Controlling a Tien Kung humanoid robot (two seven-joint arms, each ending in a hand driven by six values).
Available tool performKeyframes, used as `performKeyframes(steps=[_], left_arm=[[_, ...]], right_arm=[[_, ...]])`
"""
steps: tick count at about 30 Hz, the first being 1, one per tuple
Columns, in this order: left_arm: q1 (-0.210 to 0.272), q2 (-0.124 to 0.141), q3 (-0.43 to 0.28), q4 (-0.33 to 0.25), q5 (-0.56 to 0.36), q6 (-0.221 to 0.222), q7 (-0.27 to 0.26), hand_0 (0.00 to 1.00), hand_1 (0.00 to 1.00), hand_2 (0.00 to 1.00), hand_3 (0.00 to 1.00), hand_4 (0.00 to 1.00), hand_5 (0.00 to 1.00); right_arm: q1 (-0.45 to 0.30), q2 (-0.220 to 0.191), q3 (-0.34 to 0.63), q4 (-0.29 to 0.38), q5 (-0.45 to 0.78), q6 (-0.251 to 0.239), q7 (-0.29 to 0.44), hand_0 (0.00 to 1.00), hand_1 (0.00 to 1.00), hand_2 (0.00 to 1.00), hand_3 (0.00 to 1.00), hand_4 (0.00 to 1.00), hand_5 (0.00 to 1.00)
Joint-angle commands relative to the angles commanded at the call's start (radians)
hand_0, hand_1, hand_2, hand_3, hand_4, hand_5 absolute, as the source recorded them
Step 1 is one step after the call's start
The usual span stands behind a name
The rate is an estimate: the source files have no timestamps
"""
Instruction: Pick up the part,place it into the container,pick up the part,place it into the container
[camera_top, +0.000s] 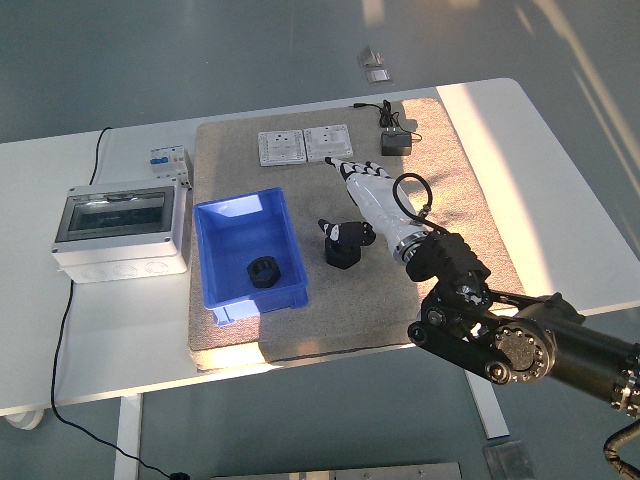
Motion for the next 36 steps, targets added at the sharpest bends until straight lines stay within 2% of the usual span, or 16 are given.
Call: performKeyframes(steps=[2,7,10,11,16,17,22,23,32,36], left_arm=[[-0.001,0.000,0.000,0.000,0.001,0.000,0.000,0.675,0.662,0.688,0.617,0.687,0.594],[-0.001,-0.001,0.001,0.000,-0.005,0.002,-0.001,0.675,0.661,0.688,0.617,0.689,0.587],[-0.001,-0.001,0.000,0.000,-0.005,0.002,-0.002,0.675,0.661,0.688,0.617,0.689,0.587],[-0.002,-0.001,0.000,0.000,-0.004,0.002,-0.002,0.675,0.661,0.688,0.615,0.688,0.593],[-0.003,0.000,-0.002,0.000,-0.002,0.001,-0.002,0.675,0.661,0.688,0.615,0.688,0.593],[-0.003,0.000,-0.002,0.000,0.000,0.001,-0.002,0.676,0.662,0.688,0.613,0.684,0.591],[-0.002,0.000,-0.003,0.000,0.000,0.001,-0.002,0.676,0.662,0.688,0.613,0.684,0.591],[-0.002,0.000,-0.003,0.000,0.001,0.001,-0.002,0.676,0.661,0.688,0.613,0.682,0.589],[-0.001,0.000,-0.003,0.000,0.002,0.001,-0.001,0.676,0.662,0.688,0.612,0.680,0.589],[-0.001,0.000,-0.004,0.000,0.004,0.000,-0.001,0.675,0.662,0.687,0.610,0.675,0.587]], right_arm=[[-0.001,0.003,-0.021,-0.014,0.036,0.013,-0.015,0.984,0.815,0.921,0.975,0.740,0.253],[-0.005,0.008,-0.053,-0.059,0.148,0.018,0.010,0.965,0.786,0.930,0.982,0.781,0.254],[-0.004,0.011,-0.063,-0.077,0.171,0.024,0.007,0.965,0.786,0.930,0.982,0.781,0.254],[-0.004,0.012,-0.068,-0.082,0.173,0.025,0.005,0.970,0.787,0.930,0.982,0.942,0.438],[-0.002,0.015,-0.098,-0.083,0.172,0.016,0.001,0.970,0.787,0.930,0.982,0.942,0.438],[-0.002,0.015,-0.102,-0.080,0.173,0.014,0.003,0.899,0.573,0.807,0.917,0.779,0.264],[-0.003,0.015,-0.105,-0.075,0.181,-0.028,0.033,0.899,0.573,0.807,0.917,0.779,0.264],[-0.003,0.015,-0.105,-0.074,0.183,-0.037,0.040,0.824,0.444,0.718,0.821,0.772,0.273],[-0.009,0.011,-0.093,-0.060,0.180,-0.054,0.069,0.808,0.433,0.699,0.785,0.764,0.287],[-0.007,0.009,-0.091,-0.052,0.160,-0.024,0.052,0.807,0.433,0.696,0.777,0.770,0.289]])
